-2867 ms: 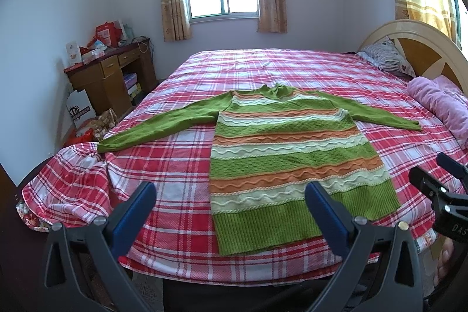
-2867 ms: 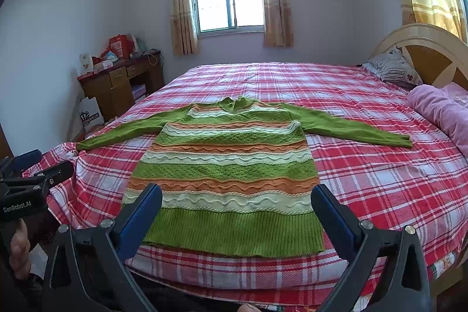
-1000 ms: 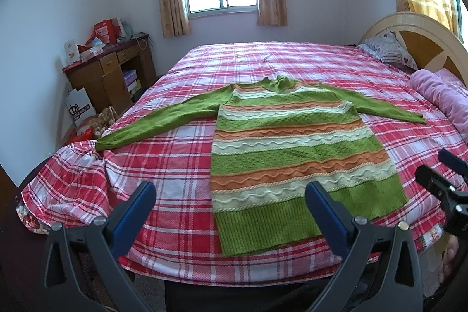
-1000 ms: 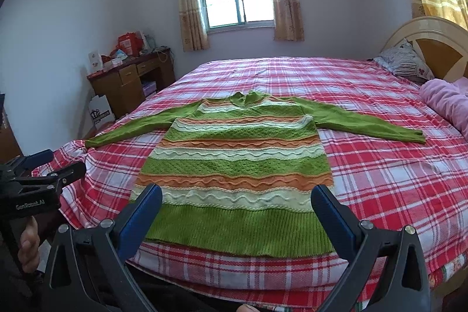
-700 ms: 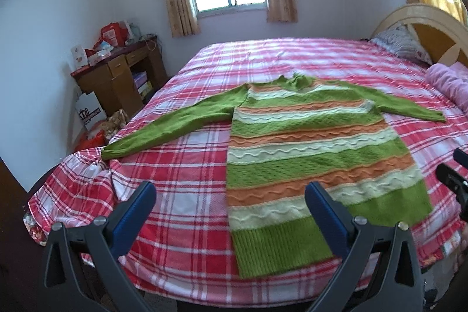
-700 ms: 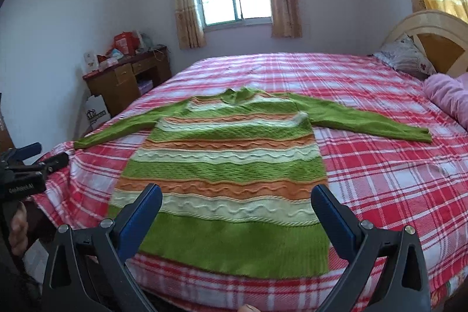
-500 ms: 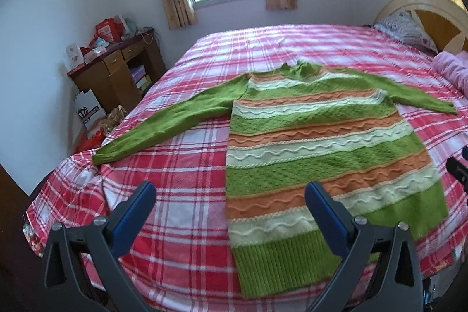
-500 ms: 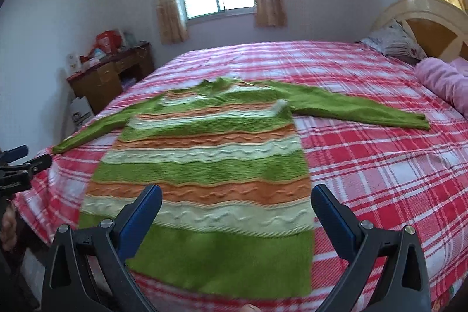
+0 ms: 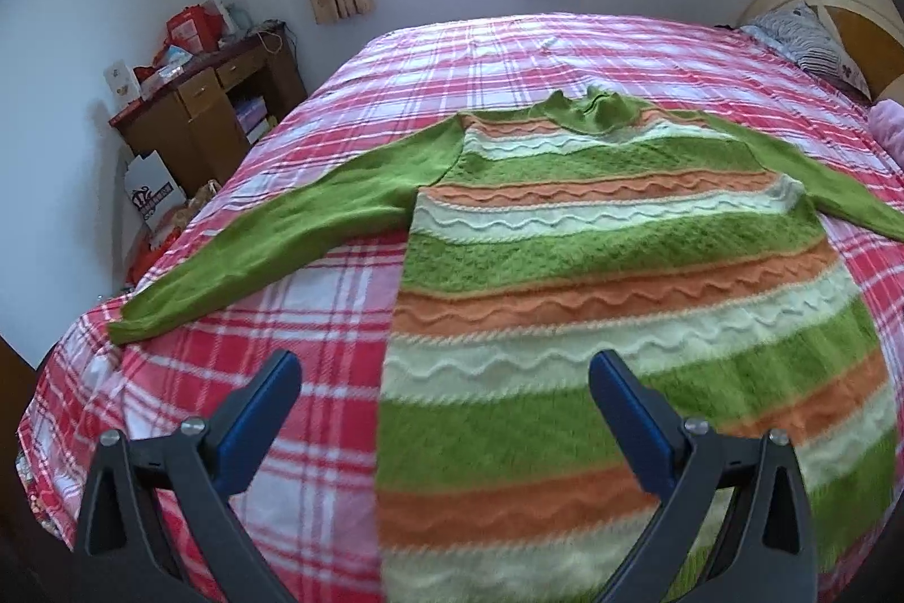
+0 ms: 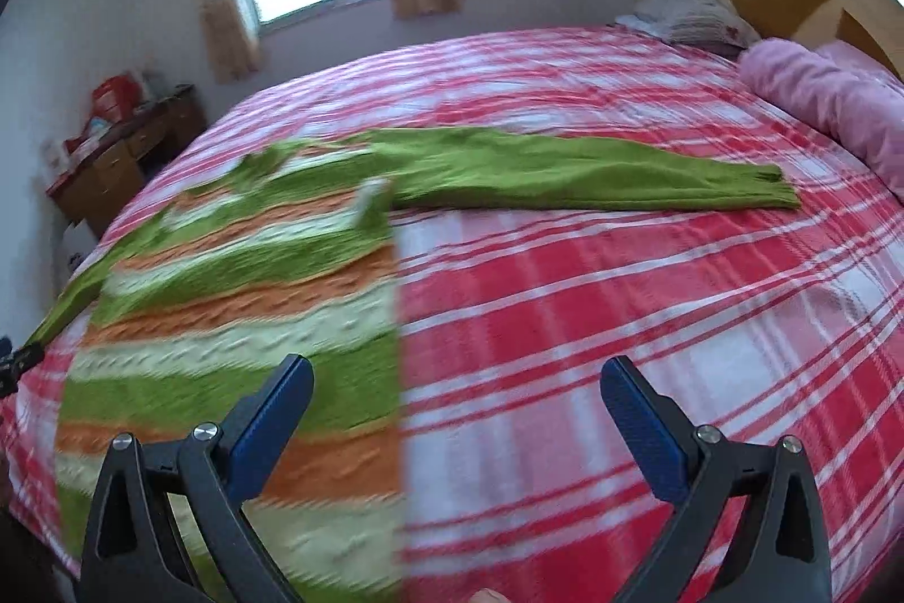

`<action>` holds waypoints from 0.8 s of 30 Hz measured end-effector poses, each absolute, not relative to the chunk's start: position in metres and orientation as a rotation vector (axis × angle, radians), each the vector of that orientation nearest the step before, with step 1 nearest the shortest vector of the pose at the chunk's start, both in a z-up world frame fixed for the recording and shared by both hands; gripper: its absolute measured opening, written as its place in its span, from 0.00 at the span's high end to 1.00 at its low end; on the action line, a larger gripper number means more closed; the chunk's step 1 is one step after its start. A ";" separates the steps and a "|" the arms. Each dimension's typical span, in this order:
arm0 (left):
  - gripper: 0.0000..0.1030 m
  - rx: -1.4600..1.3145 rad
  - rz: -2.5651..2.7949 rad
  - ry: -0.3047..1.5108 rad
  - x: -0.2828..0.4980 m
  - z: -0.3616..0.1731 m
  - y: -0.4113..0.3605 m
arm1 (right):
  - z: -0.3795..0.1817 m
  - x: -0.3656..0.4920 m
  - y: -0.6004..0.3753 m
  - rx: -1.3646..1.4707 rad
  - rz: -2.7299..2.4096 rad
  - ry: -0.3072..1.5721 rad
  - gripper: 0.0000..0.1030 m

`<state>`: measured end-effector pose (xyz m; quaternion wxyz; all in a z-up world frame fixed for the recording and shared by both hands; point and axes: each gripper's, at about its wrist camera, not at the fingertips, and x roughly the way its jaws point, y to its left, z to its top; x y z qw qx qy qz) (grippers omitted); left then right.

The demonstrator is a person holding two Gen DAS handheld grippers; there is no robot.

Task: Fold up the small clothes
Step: 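Reach the right tool to the sweater's sleeve cuff and grasp it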

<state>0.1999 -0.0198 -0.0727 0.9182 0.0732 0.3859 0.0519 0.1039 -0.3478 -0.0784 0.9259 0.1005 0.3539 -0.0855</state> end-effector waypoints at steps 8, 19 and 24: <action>0.00 0.155 0.139 0.786 0.247 -0.090 -0.026 | -0.083 0.131 -0.435 0.272 -0.311 0.754 0.01; 0.00 0.151 0.189 0.821 0.291 -0.107 -0.026 | -0.081 0.162 -0.569 0.336 -0.545 0.777 0.19; 0.00 0.136 0.213 0.827 0.306 -0.109 -0.021 | -0.083 0.184 -0.619 0.376 -0.599 0.790 0.32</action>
